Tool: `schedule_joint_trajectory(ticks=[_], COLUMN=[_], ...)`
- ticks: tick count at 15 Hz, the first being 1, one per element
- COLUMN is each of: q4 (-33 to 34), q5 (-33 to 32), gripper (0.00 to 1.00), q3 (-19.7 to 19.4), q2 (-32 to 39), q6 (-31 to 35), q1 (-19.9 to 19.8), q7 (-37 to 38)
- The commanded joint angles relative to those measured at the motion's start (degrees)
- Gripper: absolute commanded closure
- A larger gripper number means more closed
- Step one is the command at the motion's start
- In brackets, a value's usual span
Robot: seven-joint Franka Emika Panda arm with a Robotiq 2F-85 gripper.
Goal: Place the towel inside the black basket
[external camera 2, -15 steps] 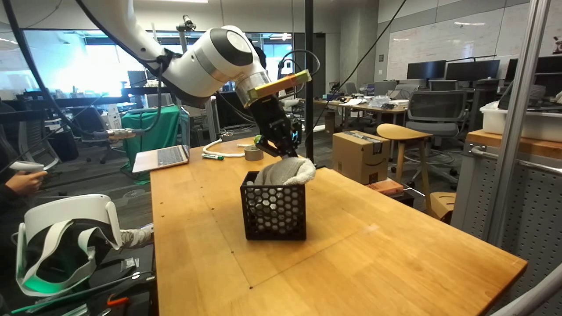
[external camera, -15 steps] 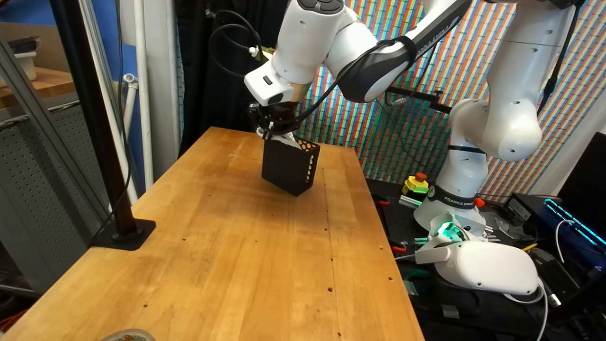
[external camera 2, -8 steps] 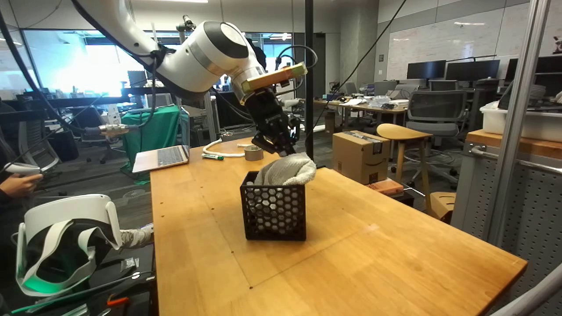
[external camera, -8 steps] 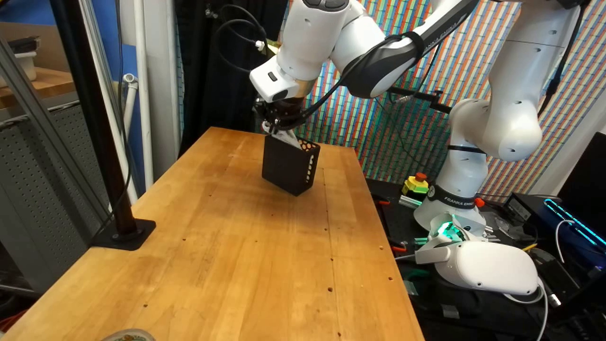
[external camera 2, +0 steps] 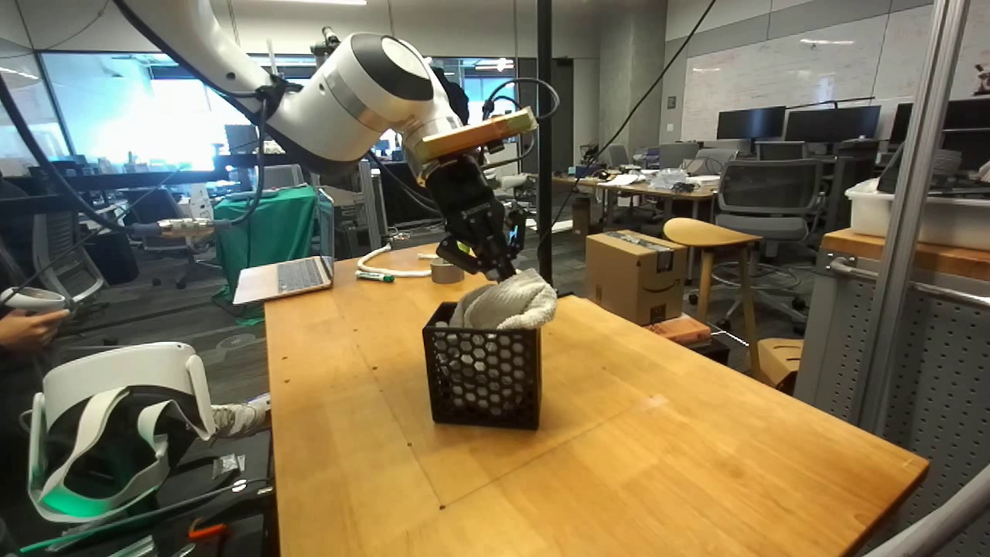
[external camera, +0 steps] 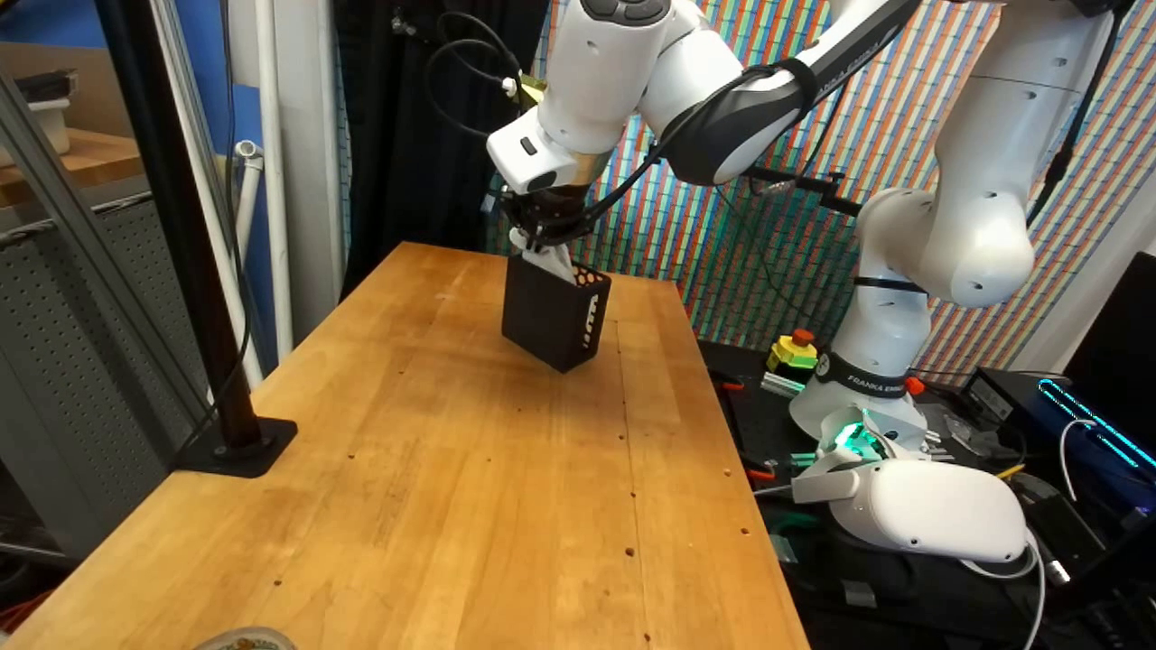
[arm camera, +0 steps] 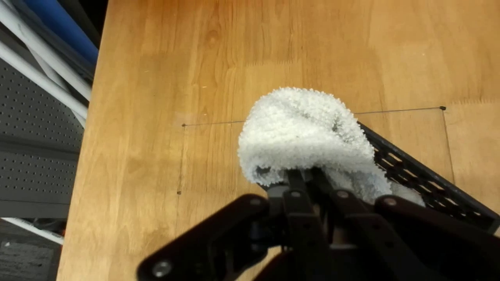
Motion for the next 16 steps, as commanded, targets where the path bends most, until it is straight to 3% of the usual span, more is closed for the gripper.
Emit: schedule_joint_trajectory(ticks=[1,9,16], q4=[-1.5,-2.5,-3.8], q5=[1.3,10.0,9.9], gripper=[0.88,0.87,0.88], q3=[-0.3,-0.8,-1.6], q2=[-2.5,-3.0,-3.2], q6=[-0.6,0.0,0.1], q1=[-0.1,-0.2,-0.6], q7=[0.7,1.0,3.1])
